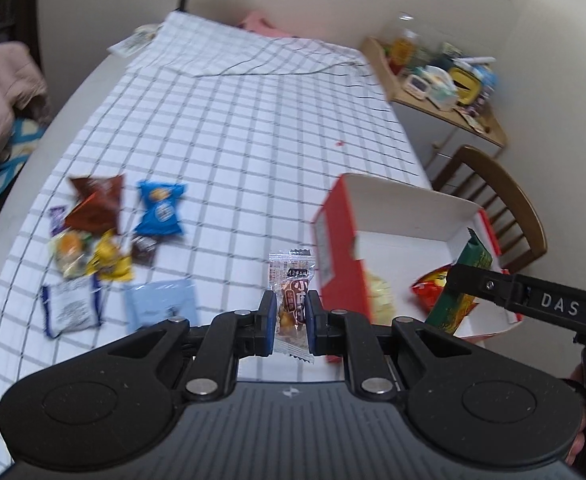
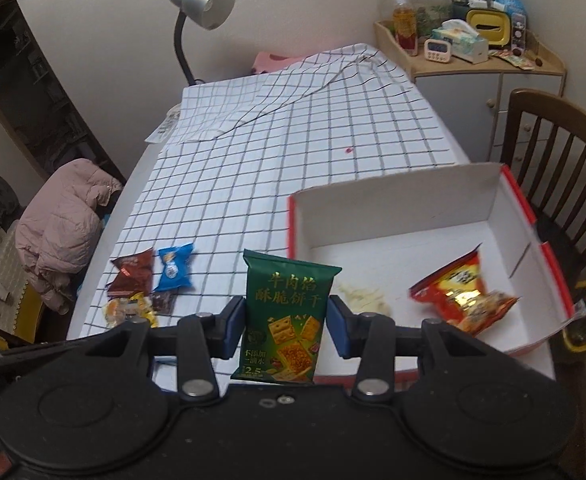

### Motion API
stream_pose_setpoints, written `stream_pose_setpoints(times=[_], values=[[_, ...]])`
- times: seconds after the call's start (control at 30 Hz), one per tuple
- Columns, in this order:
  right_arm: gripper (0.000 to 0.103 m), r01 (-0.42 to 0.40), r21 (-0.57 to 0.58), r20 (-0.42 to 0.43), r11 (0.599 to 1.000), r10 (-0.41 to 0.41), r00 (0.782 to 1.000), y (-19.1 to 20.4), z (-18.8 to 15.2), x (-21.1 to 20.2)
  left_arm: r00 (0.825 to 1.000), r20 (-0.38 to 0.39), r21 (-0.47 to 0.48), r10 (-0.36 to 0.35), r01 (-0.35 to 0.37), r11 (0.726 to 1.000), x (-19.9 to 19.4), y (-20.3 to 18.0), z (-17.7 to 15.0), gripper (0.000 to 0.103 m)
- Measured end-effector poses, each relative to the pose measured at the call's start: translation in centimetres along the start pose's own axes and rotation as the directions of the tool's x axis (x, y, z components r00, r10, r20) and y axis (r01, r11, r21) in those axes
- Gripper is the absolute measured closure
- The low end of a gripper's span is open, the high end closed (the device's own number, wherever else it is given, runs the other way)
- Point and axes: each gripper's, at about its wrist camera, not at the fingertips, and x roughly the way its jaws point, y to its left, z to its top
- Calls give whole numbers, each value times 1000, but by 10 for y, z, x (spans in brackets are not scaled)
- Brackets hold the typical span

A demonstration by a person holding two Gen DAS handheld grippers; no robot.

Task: Organize snacks
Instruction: 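Carry both items into the red shoebox and open both tools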

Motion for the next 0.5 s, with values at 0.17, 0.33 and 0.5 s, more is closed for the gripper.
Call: stream_pose_setpoints(times=[0.17, 0.33, 0.5], values=[[61, 35, 6, -2, 999, -35, 999, -35, 8, 1, 1000, -27, 40, -13, 14, 999, 21, -35, 4, 89], [61, 66, 13, -16, 998, -66, 998, -66, 10, 8, 998, -59, 77, -14, 18, 997, 46, -67, 5, 89], [61, 102, 16, -29, 995, -102, 994, -96, 12, 17, 996, -85, 105, -3, 12, 994, 70, -94, 6, 89]])
